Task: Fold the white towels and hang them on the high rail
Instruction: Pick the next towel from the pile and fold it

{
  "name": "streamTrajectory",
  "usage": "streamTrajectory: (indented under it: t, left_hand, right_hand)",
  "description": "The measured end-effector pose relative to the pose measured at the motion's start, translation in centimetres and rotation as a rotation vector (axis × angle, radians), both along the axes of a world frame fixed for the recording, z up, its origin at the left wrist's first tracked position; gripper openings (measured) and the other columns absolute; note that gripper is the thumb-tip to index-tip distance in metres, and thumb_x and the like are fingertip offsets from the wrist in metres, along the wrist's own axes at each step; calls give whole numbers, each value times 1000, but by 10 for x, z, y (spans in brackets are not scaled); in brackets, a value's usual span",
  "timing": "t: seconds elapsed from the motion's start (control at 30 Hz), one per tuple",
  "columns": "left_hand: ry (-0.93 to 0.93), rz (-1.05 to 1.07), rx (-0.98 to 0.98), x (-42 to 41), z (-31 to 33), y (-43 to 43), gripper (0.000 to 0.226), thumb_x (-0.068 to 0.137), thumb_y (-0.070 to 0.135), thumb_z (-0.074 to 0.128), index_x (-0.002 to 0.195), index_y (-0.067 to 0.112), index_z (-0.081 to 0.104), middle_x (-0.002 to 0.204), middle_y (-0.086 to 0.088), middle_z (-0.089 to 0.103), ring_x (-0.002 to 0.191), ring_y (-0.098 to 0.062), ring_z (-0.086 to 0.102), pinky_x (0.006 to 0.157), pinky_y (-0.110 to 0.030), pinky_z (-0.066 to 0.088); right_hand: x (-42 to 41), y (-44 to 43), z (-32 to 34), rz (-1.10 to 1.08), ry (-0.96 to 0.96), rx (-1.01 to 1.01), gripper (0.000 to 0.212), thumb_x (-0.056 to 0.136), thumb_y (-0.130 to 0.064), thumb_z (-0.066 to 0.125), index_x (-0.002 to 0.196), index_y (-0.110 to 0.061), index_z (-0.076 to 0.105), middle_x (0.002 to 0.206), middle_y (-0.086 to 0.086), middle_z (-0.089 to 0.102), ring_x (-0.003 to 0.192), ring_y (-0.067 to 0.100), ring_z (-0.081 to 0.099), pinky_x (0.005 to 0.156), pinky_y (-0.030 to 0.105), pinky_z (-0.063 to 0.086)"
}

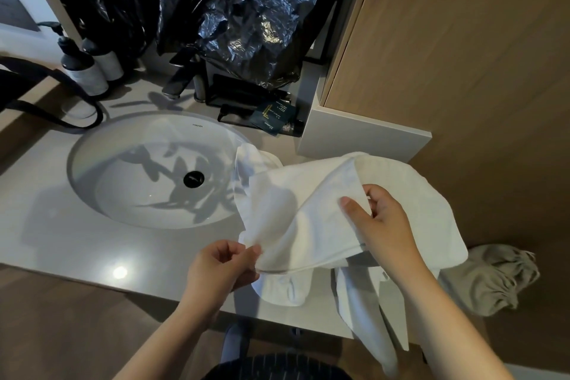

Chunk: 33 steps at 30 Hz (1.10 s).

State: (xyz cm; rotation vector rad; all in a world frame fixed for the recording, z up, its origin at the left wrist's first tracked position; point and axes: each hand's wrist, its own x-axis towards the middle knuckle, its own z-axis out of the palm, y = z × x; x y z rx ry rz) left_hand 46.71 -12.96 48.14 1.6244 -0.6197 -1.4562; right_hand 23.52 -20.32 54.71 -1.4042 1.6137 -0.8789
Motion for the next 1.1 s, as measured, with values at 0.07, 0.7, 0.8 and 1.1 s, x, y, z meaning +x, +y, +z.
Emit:
streamTrajectory:
  t: [0.07,0.7,0.8,1.1]
  left_hand:
    - [138,-3,83,2,3,2,32,75,17,80,90,-5,61,83,-23,71,69,-29,72,62,-27,58]
    - [24,-87,27,7,-11,12,4,83,8,73,84,6,77,95,-9,73,81,-21,72,70,-24,58]
    - [25,-182,-45,5,-15,17,19,80,25,76,93,11,75,107,-6,67,93,-20,70,82,-30,58]
    - [-607,-335,-365,-5,-23,24,33,92,29,62,61,31,51,112,10,50,73,-3,61,65,-10,44]
  right_hand:
    - [3,-1,6,31,-53,16,17,92,-30,66,108,-29,63,93,-9,70,85,9,67,70,19,50]
    - [68,-46,-2,350,-118,169,18,97,-19,60,114,-20,66,88,9,71,78,22,72,67,32,60]
    - [62,-49,-3,401,-74,186,23,97,-14,59,118,-21,64,87,7,71,74,20,71,64,27,57]
    - [70,-60,0,514,109,56,24,90,-14,68,94,-38,65,75,0,71,58,10,60,66,27,55]
